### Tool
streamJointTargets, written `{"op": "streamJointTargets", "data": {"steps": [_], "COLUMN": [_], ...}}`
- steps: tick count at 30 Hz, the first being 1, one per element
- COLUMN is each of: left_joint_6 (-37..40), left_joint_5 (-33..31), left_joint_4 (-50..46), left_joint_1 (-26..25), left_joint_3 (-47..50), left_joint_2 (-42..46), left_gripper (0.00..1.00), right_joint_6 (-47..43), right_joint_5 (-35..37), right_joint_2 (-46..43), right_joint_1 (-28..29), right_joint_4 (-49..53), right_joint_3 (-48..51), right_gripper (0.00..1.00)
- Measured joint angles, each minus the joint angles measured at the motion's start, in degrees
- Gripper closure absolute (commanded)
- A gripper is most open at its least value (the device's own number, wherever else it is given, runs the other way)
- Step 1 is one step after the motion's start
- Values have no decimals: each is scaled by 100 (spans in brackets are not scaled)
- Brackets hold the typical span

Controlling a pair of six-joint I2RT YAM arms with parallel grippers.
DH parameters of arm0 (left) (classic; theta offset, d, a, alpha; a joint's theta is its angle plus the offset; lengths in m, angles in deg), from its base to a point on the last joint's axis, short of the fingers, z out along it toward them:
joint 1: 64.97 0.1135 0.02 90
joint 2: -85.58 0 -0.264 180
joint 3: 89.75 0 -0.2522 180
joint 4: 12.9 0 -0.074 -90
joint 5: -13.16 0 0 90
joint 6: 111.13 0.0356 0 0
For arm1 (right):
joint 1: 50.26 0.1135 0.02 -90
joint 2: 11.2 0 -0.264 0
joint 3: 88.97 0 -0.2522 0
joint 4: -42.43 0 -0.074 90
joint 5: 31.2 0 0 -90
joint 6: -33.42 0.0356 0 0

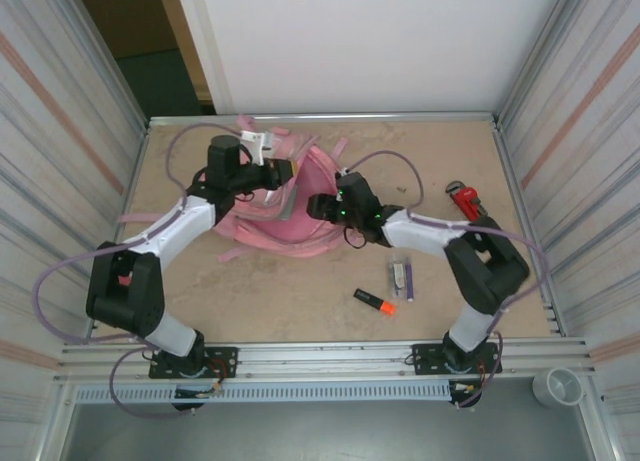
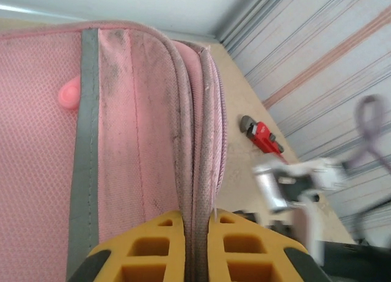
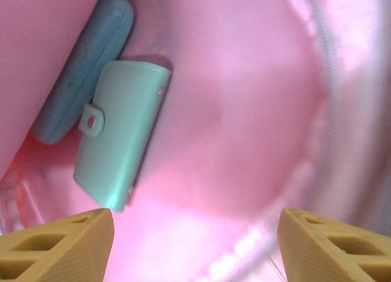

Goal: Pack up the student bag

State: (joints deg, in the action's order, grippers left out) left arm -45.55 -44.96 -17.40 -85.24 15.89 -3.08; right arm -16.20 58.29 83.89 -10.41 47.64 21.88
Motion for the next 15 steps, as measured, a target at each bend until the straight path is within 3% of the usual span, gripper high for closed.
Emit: {"op": "streamJointTargets", "data": {"steps": [3, 6, 9, 12, 15], "left_joint_6": [-31, 31, 140, 203, 7], "left_joint_5": [-417, -634, -914, -1325, -1672], "left_joint_4": [-2, -15, -85, -105, -227], "left_joint_1": [-415, -721, -769, -409, 365], "left_joint_3": [-184, -407, -273, 437, 1285], "left_joint_2": [-417, -719, -470, 437, 1515], "left_gripper": [64, 43, 23, 20, 21], "right_joint_6": [-256, -431, -557, -643, -636], "right_joint_5": [328, 619, 761, 710, 577], "right_joint_2": [-743, -1082, -1025, -579, 238], "right_joint_1": [9, 195, 721, 1357, 1799], "right_joint_4": [269, 509, 535, 468, 310], "right_joint_3": [422, 568, 531, 190, -509], "right_gripper": [35, 37, 42, 46, 50]}}
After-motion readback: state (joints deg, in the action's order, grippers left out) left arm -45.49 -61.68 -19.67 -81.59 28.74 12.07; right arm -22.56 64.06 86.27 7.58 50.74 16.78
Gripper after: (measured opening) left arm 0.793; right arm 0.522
